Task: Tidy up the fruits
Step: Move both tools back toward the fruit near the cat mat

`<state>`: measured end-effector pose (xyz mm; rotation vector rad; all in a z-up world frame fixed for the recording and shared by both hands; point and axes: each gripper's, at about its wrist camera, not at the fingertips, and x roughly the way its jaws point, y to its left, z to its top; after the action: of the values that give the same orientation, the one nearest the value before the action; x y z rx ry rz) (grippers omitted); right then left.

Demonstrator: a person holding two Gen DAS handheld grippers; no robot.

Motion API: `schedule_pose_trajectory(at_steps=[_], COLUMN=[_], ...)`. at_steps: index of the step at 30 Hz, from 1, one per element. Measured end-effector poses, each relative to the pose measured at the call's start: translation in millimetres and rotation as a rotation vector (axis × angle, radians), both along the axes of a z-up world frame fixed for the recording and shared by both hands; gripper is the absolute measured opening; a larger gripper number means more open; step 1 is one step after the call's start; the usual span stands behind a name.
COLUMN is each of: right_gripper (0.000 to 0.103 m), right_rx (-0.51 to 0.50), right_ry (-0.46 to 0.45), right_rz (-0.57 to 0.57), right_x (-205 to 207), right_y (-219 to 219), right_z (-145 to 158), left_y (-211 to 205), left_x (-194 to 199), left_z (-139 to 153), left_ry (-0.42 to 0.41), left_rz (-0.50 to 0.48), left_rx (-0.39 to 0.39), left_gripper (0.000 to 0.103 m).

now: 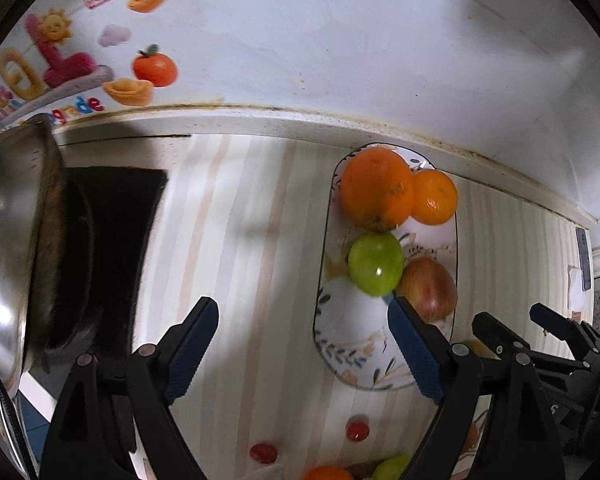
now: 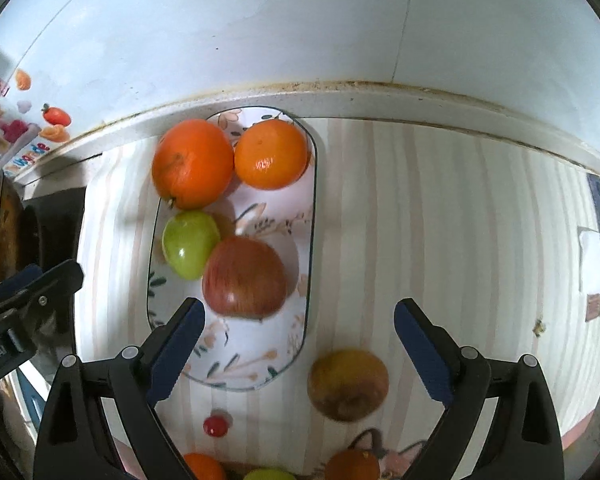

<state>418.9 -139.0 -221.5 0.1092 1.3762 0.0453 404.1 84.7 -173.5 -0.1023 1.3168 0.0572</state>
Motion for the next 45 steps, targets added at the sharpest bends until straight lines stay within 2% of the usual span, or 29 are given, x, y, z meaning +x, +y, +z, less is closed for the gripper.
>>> schedule_pose_trajectory(at_steps=[12, 24, 31, 32, 33, 36, 40, 45], right_gripper=[0.098, 0.098, 0.098, 0.099, 0.100, 0.100, 0.100, 0.100], right_rx=[-0.022, -0.012, 0.040, 0.054, 0.065, 0.104, 0.130, 0.170], right_ry=[-0.132, -0.245, -0.276, -0.269, -0.257, -0.193, -0.078, 0.040], right_rz=[0.002, -0.012, -0.020, -0.024, -0.028, -0.048, -0.090, -0.162], right_x=[-68, -123, -146, -148, -151, -157, -168, -184], right_y=[11, 21, 23, 21, 19, 10, -7, -29], right_z=[65, 126, 147, 145, 143, 122, 78, 28], left_y=[-8, -11, -5, -5, -6, -10, -22, -40], left_x=[-62, -108, -124, -125, -127, -133, -144, -154], left_z=[50, 96, 103, 101, 98, 76, 22, -49], left_ry=[-0.103, -0.182, -0.195, -0.196, -0.189, -0.147, 0.005, 0.196], left_rz=[-0.016, -0.049, -0.054, -0.060, -0.071, -0.108, -0.153, -0.182], left_rx=[0.035, -0.006, -0.030, -0.031, -0.035, -0.047, -0.083, -0.077], left_gripper=[0.087, 0.087, 0.087, 0.088, 0.098, 0.101, 0.101, 0.101])
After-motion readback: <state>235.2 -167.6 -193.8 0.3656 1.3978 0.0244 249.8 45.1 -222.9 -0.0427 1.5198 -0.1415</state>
